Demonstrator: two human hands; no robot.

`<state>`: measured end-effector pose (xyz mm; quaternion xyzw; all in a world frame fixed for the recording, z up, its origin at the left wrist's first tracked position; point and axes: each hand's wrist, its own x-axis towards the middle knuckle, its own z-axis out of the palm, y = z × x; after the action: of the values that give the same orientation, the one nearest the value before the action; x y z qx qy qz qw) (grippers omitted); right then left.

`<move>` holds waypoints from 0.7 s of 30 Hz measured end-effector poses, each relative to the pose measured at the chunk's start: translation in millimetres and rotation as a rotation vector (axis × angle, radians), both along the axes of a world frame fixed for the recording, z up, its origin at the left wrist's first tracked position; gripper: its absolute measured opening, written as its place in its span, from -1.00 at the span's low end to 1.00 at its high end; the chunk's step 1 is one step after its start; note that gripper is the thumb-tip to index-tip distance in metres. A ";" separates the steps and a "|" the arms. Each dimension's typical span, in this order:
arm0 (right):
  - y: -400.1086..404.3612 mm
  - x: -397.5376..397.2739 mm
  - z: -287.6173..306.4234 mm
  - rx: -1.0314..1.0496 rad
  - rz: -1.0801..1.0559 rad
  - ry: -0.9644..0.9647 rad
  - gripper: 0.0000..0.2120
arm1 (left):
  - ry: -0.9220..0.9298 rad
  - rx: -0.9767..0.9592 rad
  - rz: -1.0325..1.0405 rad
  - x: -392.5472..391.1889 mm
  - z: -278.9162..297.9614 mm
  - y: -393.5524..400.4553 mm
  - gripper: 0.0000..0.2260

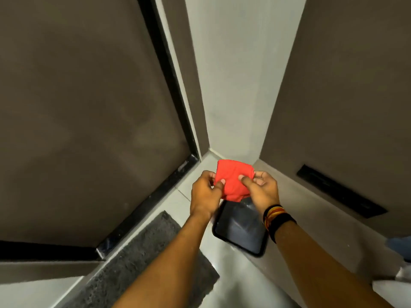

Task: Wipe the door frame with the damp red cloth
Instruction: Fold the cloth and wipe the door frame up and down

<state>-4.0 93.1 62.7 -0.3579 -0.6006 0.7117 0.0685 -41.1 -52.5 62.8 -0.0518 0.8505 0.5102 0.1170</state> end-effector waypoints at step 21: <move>-417.8 -35.0 514.9 0.103 0.624 0.735 -0.73 | 0.825 0.019 0.528 52.8 496.1 -420.1 -0.86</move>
<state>-39.0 -324.7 577.6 0.1184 -0.6498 0.7469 0.0769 11.7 -472.6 559.0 -0.0579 0.7791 0.5082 -0.3626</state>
